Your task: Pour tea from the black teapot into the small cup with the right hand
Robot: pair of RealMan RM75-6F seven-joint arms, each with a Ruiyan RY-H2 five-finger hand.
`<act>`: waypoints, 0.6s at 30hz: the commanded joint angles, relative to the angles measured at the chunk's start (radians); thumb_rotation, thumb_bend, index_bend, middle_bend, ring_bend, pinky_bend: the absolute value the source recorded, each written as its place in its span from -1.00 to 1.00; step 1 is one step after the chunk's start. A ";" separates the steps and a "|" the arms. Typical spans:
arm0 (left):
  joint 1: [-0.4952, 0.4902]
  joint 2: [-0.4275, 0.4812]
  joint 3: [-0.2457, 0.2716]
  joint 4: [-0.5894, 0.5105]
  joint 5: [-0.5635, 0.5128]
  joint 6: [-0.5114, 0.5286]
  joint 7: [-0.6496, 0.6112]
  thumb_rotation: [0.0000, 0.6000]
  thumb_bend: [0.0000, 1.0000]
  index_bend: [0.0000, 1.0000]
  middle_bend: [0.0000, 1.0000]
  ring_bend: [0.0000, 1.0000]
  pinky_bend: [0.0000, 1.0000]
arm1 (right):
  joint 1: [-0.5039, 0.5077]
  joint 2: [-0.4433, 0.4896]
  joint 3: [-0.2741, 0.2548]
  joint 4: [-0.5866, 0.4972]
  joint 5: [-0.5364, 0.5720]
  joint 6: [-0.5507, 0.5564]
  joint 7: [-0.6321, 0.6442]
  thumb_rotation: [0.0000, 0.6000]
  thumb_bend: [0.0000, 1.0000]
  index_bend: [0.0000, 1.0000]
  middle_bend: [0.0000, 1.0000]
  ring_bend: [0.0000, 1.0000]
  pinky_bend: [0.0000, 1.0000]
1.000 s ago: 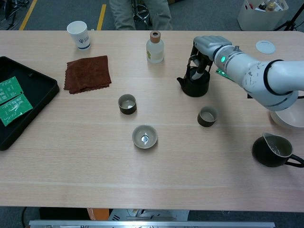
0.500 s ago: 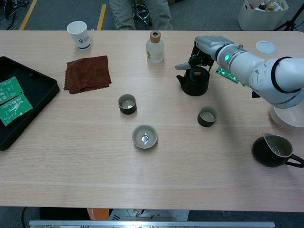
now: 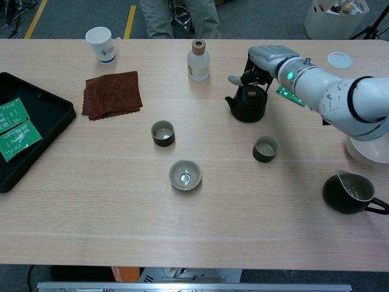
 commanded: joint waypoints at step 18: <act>0.001 0.002 0.002 0.007 0.006 0.004 -0.011 1.00 -0.41 -0.50 -0.50 -0.66 -0.83 | 0.005 -0.007 -0.015 0.000 -0.044 0.035 -0.022 -0.12 0.24 0.71 0.76 0.49 -0.82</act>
